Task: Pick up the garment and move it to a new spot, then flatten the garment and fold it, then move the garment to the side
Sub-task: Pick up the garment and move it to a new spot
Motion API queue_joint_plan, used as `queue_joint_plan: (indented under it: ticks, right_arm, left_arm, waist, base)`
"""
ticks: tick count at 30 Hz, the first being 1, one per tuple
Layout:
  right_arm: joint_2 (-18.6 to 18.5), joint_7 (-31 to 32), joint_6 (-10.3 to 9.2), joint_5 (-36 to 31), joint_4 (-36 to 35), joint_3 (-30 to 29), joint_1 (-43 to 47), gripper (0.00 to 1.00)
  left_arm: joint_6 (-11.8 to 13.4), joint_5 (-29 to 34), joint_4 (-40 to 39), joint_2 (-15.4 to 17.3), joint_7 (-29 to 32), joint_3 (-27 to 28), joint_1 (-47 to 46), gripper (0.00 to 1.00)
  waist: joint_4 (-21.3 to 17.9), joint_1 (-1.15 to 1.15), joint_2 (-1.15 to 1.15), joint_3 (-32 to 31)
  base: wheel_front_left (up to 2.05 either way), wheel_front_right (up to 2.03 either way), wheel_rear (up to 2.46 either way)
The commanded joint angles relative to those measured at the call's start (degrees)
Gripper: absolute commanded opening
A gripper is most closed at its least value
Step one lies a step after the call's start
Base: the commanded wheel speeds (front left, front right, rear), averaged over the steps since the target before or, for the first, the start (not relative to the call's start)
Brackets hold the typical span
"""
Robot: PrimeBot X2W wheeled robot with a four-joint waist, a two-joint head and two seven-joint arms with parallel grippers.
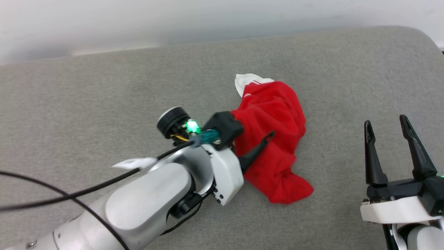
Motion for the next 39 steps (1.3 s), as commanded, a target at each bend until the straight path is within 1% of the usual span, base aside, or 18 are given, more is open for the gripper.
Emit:
queue_joint_plan:
  ticks: [1,3,6,10,15,17,19,25,30,32,35,39]
  right_arm:
    - [0.1,-0.1,-0.04,-0.3,0.2,-0.2,0.9,1.0]
    - [0.1,-0.1,-0.04,-0.2,0.6,-0.4,1.1,1.0]
    - [0.1,-0.1,-0.04,-0.1,0.9,-0.6,1.8,1.0]
    - [0.1,-0.1,-0.04,0.1,1.1,-0.4,2.3,1.0]
    - [0.1,-0.1,-0.04,0.6,1.3,-0.6,3.3,1.0]
    - [0.1,-0.1,-0.04,0.6,1.4,-0.7,3.2,1.0]
    - [0.1,-0.1,-0.04,0.7,1.4,-0.7,3.6,1.0]
    - [0.1,-0.1,-0.04,1.1,1.5,-0.3,4.3,1.0]
    - [0.1,-0.1,-0.04,1.1,1.5,-0.1,4.5,1.0]
    - [0.1,-0.1,-0.04,1.1,1.6,-0.1,4.9,1.0]
    - [0.1,-0.1,-0.04,1.3,1.7,-0.2,5.4,1.0]
    - [0.1,-0.1,-0.04,1.4,2.0,-0.4,5.8,1.0]
  left_arm:
    - [1.0,0.2,-0.1,0.1,-2.0,0.9,1.5,1.0]
    - [3.8,0.8,0.2,0.6,-5.8,2.7,3.1,1.0]
    - [8.9,2.5,1.5,1.6,-11.0,4.9,6.0,1.0]
    - [15.5,3.2,2.8,2.8,-16.2,8.4,10.6,1.0]
    - [21.3,3.7,2.2,4.1,-18.3,14.6,17.4,1.0]
    - [22.7,4.9,0.8,4.5,-18.4,17.7,20.1,1.0]
    - [23.4,6.3,-0.6,4.5,-18.5,20.7,23.6,1.0]
    - [23.2,10.1,-2.7,2.9,-18.4,27.8,33.6,1.0]
    - [22.9,14.0,-3.6,0.0,-18.4,34.3,40.5,1.0]
    - [22.3,15.9,-3.6,-1.3,-18.4,37.2,43.1,1.0]
    - [22.5,19.0,-5.1,-3.7,-18.4,40.0,46.8,1.0]
    - [21.3,22.2,-6.8,-6.6,-18.4,44.3,50.8,1.0]
  waist:
    - [1.5,0.0,0.0,-1.5]
    - [2.2,0.0,0.0,-2.2]
    - [3.2,0.0,0.0,-3.2]
    - [4.0,0.0,0.0,-4.2]
    - [4.7,0.0,0.0,-5.1]
    - [4.9,0.0,0.0,-5.3]
    - [5.0,0.0,0.0,-5.5]
    - [4.8,0.0,0.0,-6.3]
    - [4.6,0.0,0.0,-6.7]
    - [4.5,0.0,0.0,-6.9]
    - [4.4,0.0,0.0,-7.3]
    - [4.4,0.0,0.0,-7.9]
  base:
    - [0.0,0.0,0.0]
    - [0.0,0.0,0.0]
    - [0.0,0.0,0.0]
    - [0.0,0.0,0.0]
    - [0.0,0.0,0.0]
    - [0.0,0.0,0.0]
    - [0.0,0.0,0.0]
    - [0.0,0.0,0.0]
    - [0.0,0.0,0.0]
    - [0.0,0.0,0.0]
    - [0.0,0.0,0.0]
    - [0.0,0.0,0.0]
